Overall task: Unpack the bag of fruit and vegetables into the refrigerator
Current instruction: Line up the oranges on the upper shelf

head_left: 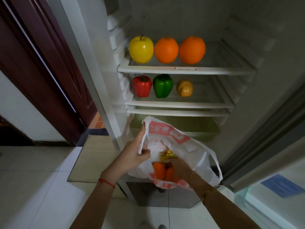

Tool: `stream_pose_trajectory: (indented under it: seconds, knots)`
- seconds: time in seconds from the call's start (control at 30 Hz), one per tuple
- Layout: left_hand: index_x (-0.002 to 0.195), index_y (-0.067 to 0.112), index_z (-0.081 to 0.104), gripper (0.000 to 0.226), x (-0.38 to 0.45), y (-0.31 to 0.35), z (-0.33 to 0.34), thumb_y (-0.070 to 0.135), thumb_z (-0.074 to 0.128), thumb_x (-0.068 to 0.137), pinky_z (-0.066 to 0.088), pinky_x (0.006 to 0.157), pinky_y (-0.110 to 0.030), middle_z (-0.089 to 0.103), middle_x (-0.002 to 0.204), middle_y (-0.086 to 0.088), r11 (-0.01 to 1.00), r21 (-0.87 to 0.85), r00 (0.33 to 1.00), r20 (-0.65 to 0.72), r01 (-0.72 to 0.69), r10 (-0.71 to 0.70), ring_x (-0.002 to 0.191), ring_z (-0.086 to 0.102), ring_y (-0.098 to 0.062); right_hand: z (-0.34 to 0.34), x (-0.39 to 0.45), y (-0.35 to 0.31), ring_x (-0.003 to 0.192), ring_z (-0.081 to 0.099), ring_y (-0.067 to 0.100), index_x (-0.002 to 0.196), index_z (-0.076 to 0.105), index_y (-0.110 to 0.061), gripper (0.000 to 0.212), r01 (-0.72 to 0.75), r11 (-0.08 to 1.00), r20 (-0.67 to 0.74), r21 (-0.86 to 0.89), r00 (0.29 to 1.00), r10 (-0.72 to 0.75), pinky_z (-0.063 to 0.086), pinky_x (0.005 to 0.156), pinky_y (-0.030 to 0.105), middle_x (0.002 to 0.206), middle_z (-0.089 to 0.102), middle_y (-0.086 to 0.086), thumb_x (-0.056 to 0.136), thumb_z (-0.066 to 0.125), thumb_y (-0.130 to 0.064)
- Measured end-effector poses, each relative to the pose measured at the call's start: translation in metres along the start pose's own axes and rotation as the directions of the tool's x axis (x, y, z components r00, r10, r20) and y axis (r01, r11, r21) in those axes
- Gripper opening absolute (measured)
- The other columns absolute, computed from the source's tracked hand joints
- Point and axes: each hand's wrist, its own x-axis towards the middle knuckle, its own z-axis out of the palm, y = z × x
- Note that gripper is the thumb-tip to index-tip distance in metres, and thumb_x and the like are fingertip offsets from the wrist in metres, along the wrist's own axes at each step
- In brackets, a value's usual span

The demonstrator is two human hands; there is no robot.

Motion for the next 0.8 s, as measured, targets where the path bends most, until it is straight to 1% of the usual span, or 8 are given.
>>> stream_pose_trajectory:
  seconds: [0.1,0.17,0.27,0.33,0.47,0.67,0.73,0.8]
  knots:
    - [0.151,0.051,-0.009,0.1,0.003,-0.003,0.001,0.009,0.06,0.093,0.053,0.063,-0.023,0.063,0.077,-0.008,1.0,0.021,0.999,-0.029,0.02,-0.02,0.067,0.064,-0.02,-0.03,-0.007,-0.009,0.116,0.055,0.02,0.131,0.044,-0.026,0.061,0.035,0.995,-0.034,0.099,0.999,-0.032,0.049,0.096,0.032,0.125,0.054,-0.001,0.079,0.073,-0.04]
    - [0.15,0.052,-0.01,0.101,0.006,-0.005,0.002,0.009,0.061,0.092,0.056,0.068,-0.03,0.065,0.088,-0.011,0.999,0.022,0.998,-0.051,0.023,-0.022,0.072,0.065,-0.021,-0.055,-0.013,-0.015,0.115,0.053,0.021,0.129,0.048,-0.028,0.05,0.032,0.94,-0.03,0.34,0.999,-0.024,0.05,0.09,0.031,0.129,0.052,0.001,0.085,0.069,-0.04]
    - [0.15,0.054,-0.008,0.102,0.012,-0.005,0.005,0.009,0.062,0.091,0.058,0.072,-0.031,0.062,0.093,-0.009,1.0,0.022,0.997,-0.079,0.015,-0.014,0.076,0.064,-0.015,-0.087,-0.033,-0.032,0.114,0.058,0.026,0.13,0.051,-0.028,0.037,0.021,0.579,0.015,0.815,0.998,-0.057,0.059,0.086,0.041,0.133,0.051,0.009,0.094,0.061,-0.033]
    - [0.149,0.055,-0.007,0.101,0.015,-0.003,0.007,0.01,0.062,0.091,0.054,0.066,-0.027,0.056,0.085,-0.01,0.999,0.029,0.996,-0.086,0.013,-0.011,0.069,0.058,-0.012,-0.105,-0.046,-0.042,0.112,0.061,0.029,0.133,0.048,-0.023,0.039,-0.011,0.373,0.053,0.928,0.993,-0.102,0.06,0.082,0.041,0.132,0.051,0.012,0.095,0.058,-0.03]
    - [0.149,0.056,-0.007,0.102,0.024,-0.001,0.01,0.009,0.063,0.09,0.052,0.064,-0.029,0.051,0.075,-0.011,1.0,0.026,0.997,-0.071,-0.013,0.015,0.062,0.054,-0.013,-0.136,-0.071,-0.058,0.108,0.066,0.027,0.129,0.049,-0.015,0.052,0.015,0.213,0.03,0.977,0.978,-0.208,0.059,0.086,0.036,0.127,0.058,0.015,0.082,0.067,-0.027]
    - [0.149,0.054,-0.01,0.103,0.034,0.003,0.01,0.007,0.062,0.092,0.051,0.065,-0.023,0.053,0.106,0.014,0.998,0.035,0.997,-0.046,-0.053,0.054,0.065,0.057,0.003,-0.181,-0.1,-0.078,0.112,0.064,0.027,0.134,0.048,-0.014,0.072,0.347,0.332,-0.32,0.877,0.938,-0.134,0.058,0.09,0.038,0.128,0.059,0.01,0.071,0.081,-0.022]
    - [0.15,0.052,-0.008,0.102,0.037,0.006,0.01,0.006,0.063,0.092,0.058,0.071,-0.027,0.046,0.115,0.033,0.998,0.011,0.997,-0.044,-0.061,0.062,0.074,0.062,-0.001,-0.201,-0.11,-0.085,0.11,0.063,0.022,0.132,0.048,-0.02,0.067,0.495,0.408,-0.52,0.767,0.852,-0.058,0.058,0.087,0.034,0.127,0.056,0.005,0.074,0.081,-0.028]
    - [0.151,0.051,-0.007,0.102,0.039,0.008,0.01,0.006,0.063,0.092,0.058,0.079,-0.026,0.047,0.122,0.032,0.999,-0.004,0.998,-0.043,-0.054,0.054,0.09,0.065,-0.002,-0.225,-0.12,-0.092,0.102,0.062,0.01,0.128,0.049,-0.021,0.059,0.611,0.505,-0.715,0.61,0.698,0.019,0.056,0.08,0.024,0.119,0.057,-0.004,0.078,0.079,-0.031]
